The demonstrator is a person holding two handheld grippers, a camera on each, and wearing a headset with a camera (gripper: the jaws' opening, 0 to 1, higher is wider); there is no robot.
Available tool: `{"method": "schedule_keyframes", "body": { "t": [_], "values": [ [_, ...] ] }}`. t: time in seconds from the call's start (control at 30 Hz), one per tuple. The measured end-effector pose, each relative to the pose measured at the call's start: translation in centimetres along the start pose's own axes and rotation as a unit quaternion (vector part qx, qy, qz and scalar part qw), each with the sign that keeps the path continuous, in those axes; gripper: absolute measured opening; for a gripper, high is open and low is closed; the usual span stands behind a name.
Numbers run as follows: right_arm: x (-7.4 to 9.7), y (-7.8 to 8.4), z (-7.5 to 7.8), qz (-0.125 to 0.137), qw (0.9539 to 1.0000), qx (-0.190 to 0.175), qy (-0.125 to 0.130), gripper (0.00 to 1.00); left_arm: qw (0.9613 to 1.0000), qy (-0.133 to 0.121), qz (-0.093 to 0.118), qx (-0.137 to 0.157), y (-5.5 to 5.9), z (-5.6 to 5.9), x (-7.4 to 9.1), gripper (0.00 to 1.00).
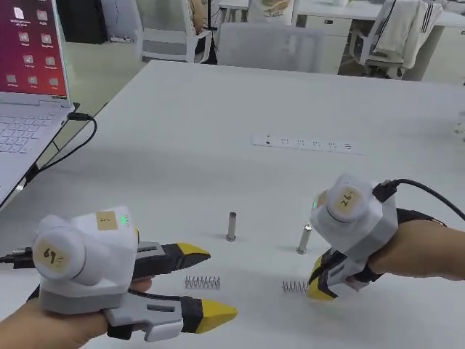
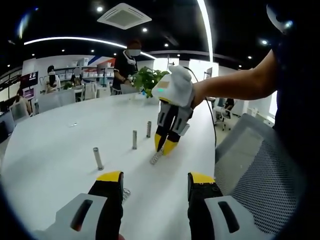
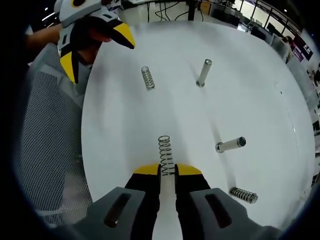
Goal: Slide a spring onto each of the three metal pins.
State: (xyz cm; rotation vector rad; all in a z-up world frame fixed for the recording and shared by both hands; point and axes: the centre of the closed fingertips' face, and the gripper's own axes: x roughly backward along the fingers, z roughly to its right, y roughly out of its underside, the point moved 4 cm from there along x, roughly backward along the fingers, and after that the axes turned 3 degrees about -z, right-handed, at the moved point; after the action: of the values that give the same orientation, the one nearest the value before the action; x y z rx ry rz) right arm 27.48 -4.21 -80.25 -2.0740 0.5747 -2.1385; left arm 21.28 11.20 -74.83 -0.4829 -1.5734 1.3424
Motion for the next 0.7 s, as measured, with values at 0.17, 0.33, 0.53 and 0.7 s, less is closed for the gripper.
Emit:
{"method": "schedule_keyframes", "body": {
  "t": [0.17, 0.33, 0.53, 0.7],
  "values": [
    [0.6, -0.6, -0.5, 0.015, 0.9998, -0.003, -0.009, 0.08, 1.0, 0.002, 0.0, -0.002, 0.0, 0.0, 0.0, 0.46],
    [1.5, -1.9, -1.5, 0.033, 0.9992, 0.012, -0.018, 0.08, 1.0, 0.004, -0.004, -0.003, 0.0, 0.0, -0.2, 0.45],
    [2.6, -3.7, -3.0, 0.056, 0.9972, 0.037, -0.033, 0.08, 0.9999, 0.011, -0.003, -0.005, -0.2, 0.2, -0.6, 0.44],
    [3.2, -4.9, -3.7, 0.071, 0.9952, 0.057, -0.036, 0.08, 0.9998, 0.015, -0.004, -0.009, -0.3, 0.3, -0.7, 0.41]
  ]
}}
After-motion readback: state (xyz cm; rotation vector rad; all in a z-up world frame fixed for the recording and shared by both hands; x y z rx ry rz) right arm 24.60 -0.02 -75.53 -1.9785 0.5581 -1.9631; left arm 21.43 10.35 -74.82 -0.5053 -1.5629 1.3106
